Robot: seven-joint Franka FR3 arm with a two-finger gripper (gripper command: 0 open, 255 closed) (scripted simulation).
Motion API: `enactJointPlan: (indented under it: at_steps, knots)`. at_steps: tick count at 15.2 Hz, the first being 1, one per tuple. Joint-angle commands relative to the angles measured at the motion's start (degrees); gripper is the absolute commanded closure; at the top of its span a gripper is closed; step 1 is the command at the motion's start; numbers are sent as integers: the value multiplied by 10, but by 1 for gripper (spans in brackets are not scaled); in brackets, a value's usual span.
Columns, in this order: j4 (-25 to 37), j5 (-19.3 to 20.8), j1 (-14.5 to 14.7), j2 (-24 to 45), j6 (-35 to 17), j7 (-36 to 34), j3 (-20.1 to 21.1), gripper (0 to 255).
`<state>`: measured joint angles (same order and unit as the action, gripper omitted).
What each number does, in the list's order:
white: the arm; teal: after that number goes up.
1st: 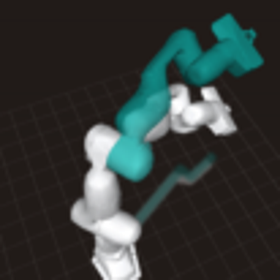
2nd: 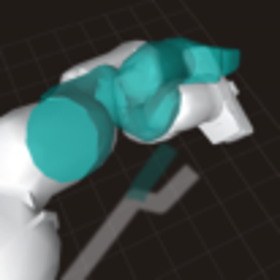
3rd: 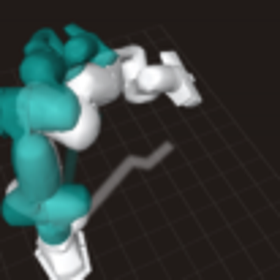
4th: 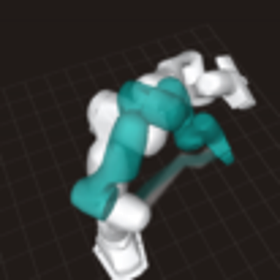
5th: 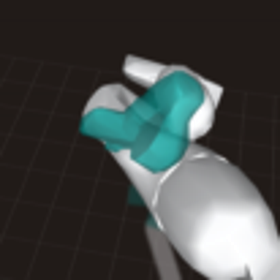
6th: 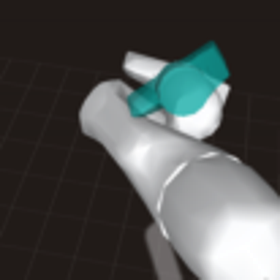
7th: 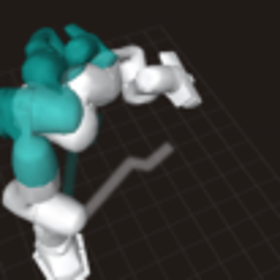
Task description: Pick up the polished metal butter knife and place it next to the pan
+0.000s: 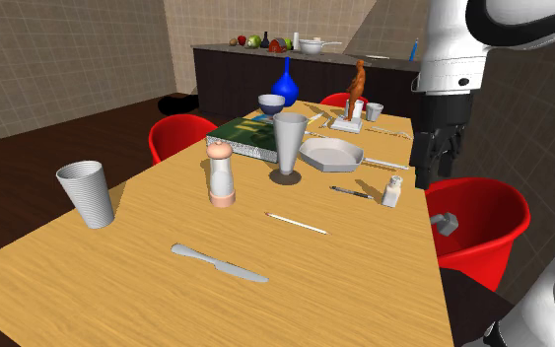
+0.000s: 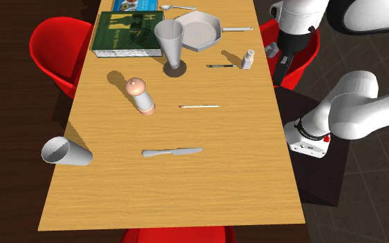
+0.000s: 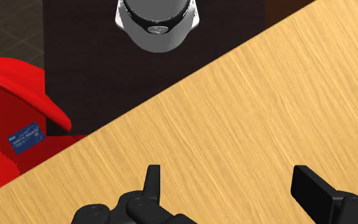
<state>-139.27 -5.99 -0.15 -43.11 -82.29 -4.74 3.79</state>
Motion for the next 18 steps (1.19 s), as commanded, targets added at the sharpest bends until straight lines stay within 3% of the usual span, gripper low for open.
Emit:
enactJointPlan:
  at_steps: [1, 10, 18]
  knots:
    - [0, 0, 0, 0, 0, 0, 0, 0]
    - [22, -31, 45, 134, -154, 4, 69, 0]
    - [83, -24, 75, 271, -267, -2, 129, 0]
